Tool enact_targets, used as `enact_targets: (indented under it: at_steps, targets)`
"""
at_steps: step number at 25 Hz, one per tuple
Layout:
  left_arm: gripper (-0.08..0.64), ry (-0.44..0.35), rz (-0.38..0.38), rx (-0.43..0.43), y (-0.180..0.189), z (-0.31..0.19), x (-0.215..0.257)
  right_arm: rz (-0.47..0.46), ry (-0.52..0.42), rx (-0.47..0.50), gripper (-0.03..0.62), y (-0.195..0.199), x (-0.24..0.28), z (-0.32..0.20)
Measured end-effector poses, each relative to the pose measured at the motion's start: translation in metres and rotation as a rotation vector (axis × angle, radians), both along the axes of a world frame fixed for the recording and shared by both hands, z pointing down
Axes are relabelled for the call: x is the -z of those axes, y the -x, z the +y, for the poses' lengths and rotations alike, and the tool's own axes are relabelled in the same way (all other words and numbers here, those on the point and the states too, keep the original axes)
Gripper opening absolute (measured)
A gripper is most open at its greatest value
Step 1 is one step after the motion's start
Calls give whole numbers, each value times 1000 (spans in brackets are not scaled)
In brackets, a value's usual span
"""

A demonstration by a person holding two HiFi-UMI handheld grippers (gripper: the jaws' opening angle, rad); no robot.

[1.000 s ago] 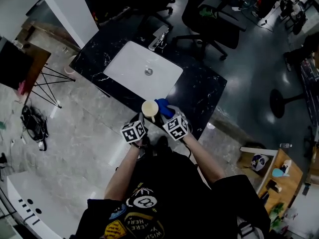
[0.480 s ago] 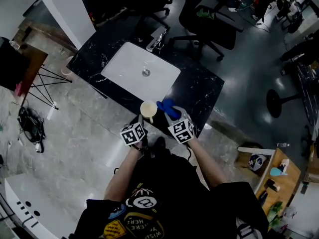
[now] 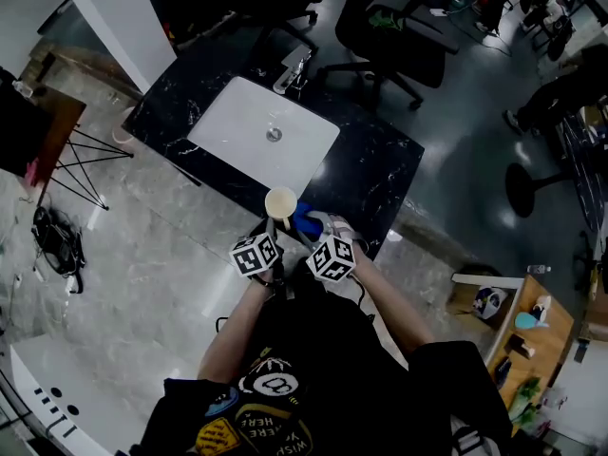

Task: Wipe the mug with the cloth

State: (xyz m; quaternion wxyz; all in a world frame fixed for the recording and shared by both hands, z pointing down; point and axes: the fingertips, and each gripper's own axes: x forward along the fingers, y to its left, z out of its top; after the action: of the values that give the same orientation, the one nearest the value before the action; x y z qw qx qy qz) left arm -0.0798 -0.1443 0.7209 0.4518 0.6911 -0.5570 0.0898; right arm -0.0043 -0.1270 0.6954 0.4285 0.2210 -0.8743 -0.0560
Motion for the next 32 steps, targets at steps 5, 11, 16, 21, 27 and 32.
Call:
enact_targets:
  at_steps: [5, 11, 16, 21, 27, 32]
  targets:
    - [3, -7, -14, -4, 6, 0, 3, 41, -34, -121, 123, -28, 6, -23]
    - [3, -18, -25, -31, 4, -4, 12, 90, -33, -161, 123, -20, -3, -90]
    - [3, -6, -14, -16, 5, -6, 12, 103, -28, -1, 124, -3, -11, -29]
    - [3, -4, -1, -11, 2, -6, 12, 62, -9, 66, 124, 8, -7, 21]
    - [3, -21, -11, -22, 3, -7, 18, 42, -46, -224, 124, -33, 12, -63]
    - [3, -13, -9, -21, 3, -7, 16, 69, -21, -158, 124, -11, -1, -62]
